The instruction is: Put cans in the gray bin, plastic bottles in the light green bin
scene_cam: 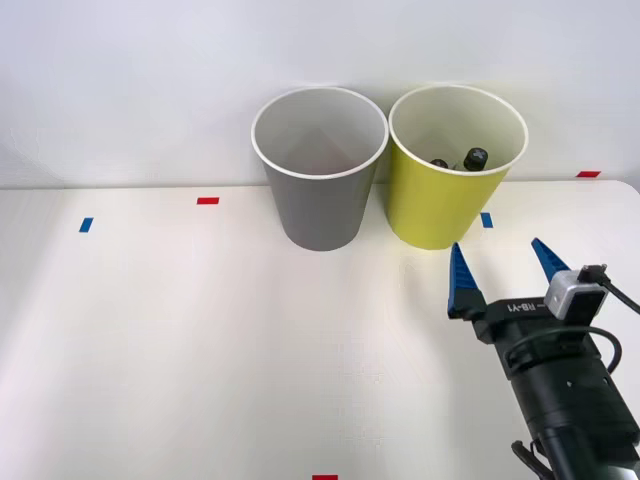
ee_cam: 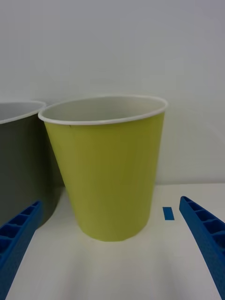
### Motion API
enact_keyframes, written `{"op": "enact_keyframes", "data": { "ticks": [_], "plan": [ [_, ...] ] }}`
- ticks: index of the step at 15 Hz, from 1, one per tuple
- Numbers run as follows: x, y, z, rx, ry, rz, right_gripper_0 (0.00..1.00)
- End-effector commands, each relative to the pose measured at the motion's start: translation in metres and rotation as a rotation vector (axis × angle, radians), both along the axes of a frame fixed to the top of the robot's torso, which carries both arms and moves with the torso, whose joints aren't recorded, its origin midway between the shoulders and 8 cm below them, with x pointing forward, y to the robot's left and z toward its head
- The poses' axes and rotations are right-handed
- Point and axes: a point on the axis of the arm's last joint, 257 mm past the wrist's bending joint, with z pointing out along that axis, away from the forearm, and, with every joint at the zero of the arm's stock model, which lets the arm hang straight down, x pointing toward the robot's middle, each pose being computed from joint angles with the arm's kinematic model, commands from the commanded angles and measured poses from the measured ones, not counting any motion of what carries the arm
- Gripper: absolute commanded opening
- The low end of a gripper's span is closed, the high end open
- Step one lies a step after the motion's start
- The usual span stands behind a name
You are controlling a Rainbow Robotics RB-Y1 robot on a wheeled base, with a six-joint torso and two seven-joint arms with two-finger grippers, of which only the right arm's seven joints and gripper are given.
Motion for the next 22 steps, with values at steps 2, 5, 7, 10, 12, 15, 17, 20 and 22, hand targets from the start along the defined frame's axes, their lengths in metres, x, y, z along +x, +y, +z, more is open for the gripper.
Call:
{"op": "enact_keyframes", "data": {
  "ticks": [2, 5, 7, 10, 12, 15, 17, 20, 22],
  "plan": [
    [-0.012, -0.022, -0.020, -0.022, 0.049, -0.048, 1.00],
    [-0.023, -0.036, -0.039, -0.035, 0.094, -0.086, 1.00],
    [-0.031, -0.040, -0.049, -0.094, 0.111, -0.114, 1.00],
    [-0.041, -0.034, -0.057, -0.200, 0.121, -0.121, 1.00],
    [-0.051, -0.013, -0.063, -0.193, 0.123, -0.074, 1.00],
    [-0.070, 0.011, -0.075, -0.178, 0.108, -0.009, 1.00],
    [-0.079, 0.015, -0.080, -0.224, 0.074, 0.013, 1.00],
    [-0.090, 0.022, -0.083, -0.255, 0.066, 0.033, 1.00],
    [-0.098, 0.017, -0.084, -0.323, 0.057, 0.015, 1.00]
  ]
}}
